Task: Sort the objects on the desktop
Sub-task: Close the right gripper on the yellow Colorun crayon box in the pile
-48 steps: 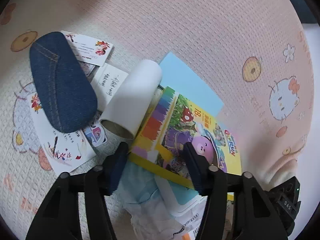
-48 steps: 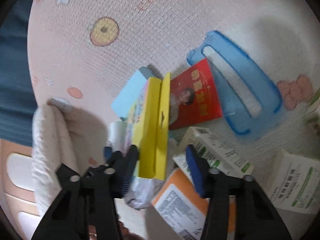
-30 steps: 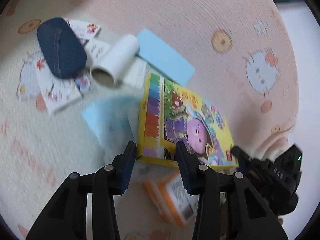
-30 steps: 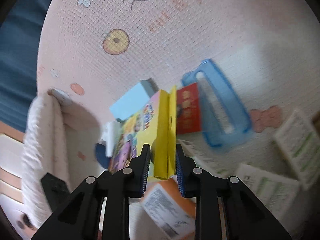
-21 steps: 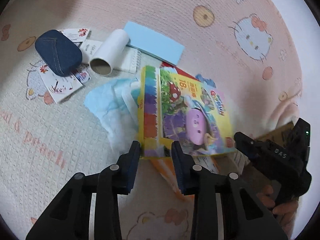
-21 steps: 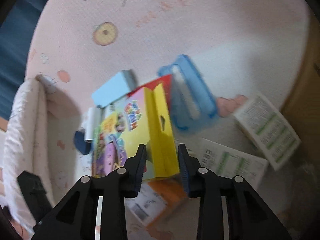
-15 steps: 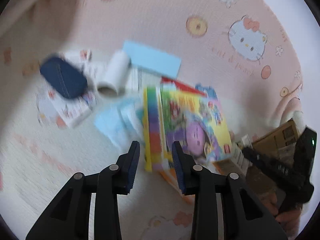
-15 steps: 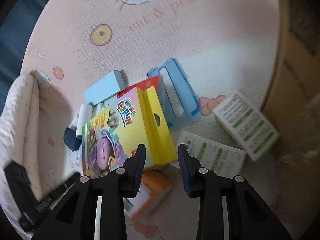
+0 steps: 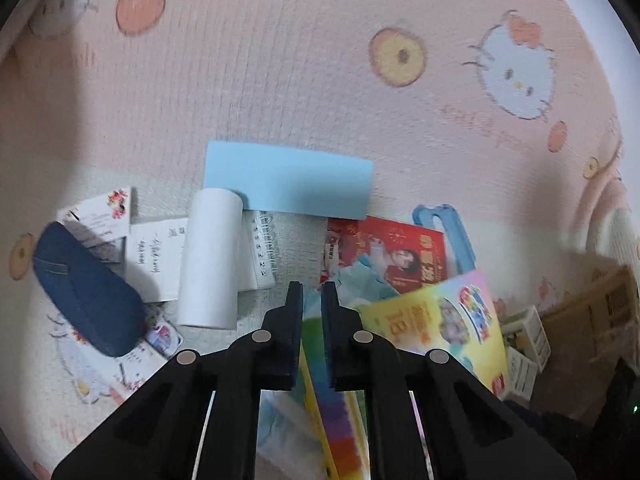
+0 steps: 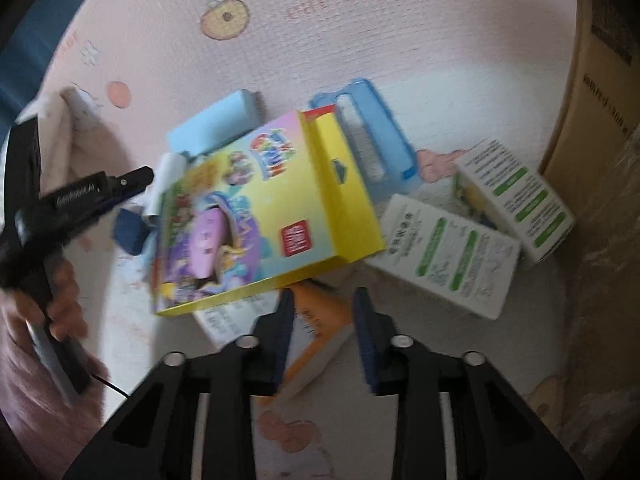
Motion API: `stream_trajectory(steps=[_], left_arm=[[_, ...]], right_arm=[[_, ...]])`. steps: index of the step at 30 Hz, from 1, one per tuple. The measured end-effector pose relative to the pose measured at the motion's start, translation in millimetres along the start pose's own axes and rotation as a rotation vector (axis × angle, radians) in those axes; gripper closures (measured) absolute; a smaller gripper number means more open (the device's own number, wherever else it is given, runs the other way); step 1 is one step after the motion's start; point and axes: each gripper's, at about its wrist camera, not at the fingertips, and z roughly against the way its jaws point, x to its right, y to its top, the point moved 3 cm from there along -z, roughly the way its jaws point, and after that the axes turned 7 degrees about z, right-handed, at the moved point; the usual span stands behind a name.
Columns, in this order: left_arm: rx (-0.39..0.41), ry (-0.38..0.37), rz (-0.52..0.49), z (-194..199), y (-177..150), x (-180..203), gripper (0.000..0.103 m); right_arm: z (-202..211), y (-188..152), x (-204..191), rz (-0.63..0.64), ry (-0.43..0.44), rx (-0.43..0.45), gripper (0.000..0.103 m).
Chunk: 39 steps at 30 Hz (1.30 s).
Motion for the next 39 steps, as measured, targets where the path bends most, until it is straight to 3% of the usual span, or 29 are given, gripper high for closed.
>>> stream_trajectory(steps=[4,7,9,11,18,23,27,31,32,33,35,37,39], left_arm=[[0.011,0.007,-0.037,-8,4,-2,0.094],[-0.070,-0.026,-0.069,-21,1,-2,0.094],[-0.095,-0.003,-0.079,-24,-4,-5,0.096],[-0.125,0.003,-0.103,-24,-13,-6,0.096],[-0.119,0.033,-0.172,1,-53,6,0.096],[-0.176,-0.032,-0.180,16,-85,21,0.096],[-0.195,0.003,-0.213,21,-103,27,0.095],[-0.155,0.012,-0.180,32,-97,22,0.084],[-0.141,0.006,-0.165,36,-92,20,0.075],[-0.127,-0.009,-0.146,38,-88,18,0.056],[-0.102,-0.049,-0.087,39,-74,13,0.039],[-0.099,-0.084,-0.046,37,-63,12,0.039],[-0.109,-0.125,-0.019,31,-54,14,0.039]], right_arm=[[-8,4,-3,0.018,-0.018,-0.032,0.084],[-16,10,-7,0.038,-0.018,-0.052,0.084],[-19,15,-7,0.050,-0.015,-0.058,0.084],[-22,25,-3,0.058,-0.043,-0.050,0.084],[-28,56,2,0.067,-0.052,-0.014,0.083],[-25,48,9,0.011,-0.022,-0.021,0.083],[-17,40,20,-0.030,0.018,-0.060,0.083],[-9,27,34,-0.059,0.028,-0.080,0.083],[-5,24,38,-0.060,0.031,-0.075,0.083],[-3,23,39,-0.061,0.035,-0.068,0.083],[3,22,40,-0.061,0.067,-0.045,0.082],[5,25,41,-0.055,0.093,-0.033,0.079],[6,28,39,-0.051,0.103,-0.025,0.065]])
